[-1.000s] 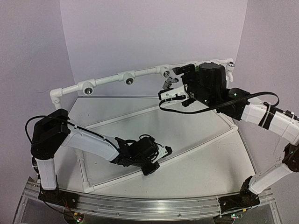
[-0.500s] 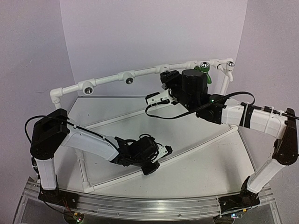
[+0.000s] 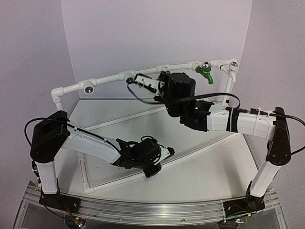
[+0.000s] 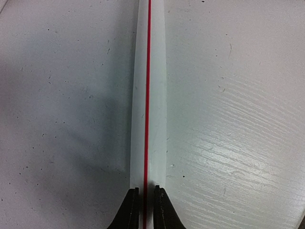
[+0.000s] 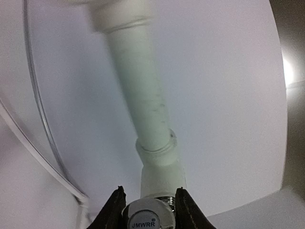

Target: Install the water faucets

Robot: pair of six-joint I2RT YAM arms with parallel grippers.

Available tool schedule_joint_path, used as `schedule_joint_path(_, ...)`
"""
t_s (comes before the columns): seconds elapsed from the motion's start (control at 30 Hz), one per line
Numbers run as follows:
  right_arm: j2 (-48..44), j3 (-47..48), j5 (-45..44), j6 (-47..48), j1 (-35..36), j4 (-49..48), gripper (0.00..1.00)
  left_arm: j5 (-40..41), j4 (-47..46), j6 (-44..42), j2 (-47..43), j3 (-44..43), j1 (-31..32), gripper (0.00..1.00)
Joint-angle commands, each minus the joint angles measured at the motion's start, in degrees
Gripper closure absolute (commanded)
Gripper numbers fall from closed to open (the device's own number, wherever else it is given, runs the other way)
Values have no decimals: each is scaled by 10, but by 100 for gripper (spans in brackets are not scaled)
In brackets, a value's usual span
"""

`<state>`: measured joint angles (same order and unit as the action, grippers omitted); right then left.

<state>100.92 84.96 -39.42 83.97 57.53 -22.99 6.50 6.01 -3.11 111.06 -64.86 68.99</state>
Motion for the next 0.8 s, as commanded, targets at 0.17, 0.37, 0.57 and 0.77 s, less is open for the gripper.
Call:
schedule_joint_path(0.17,-84,-24,70,-1108,-46,15,100,-58,109,-2,47,26,11,100)
schedule_joint_path(0.37,-109,-58,120,-1296,-55,-11,87,-54,111,0,45,27,11,100)
schedule_joint_path(0.57,-169,-101,35,-1252,-64,63,72,-56,110,-1,45,27,11,100)
schedule_joint_path(0.77,-181,-37,112,-1001,-77,173,32,-58,110,-3,44,29,11,100)
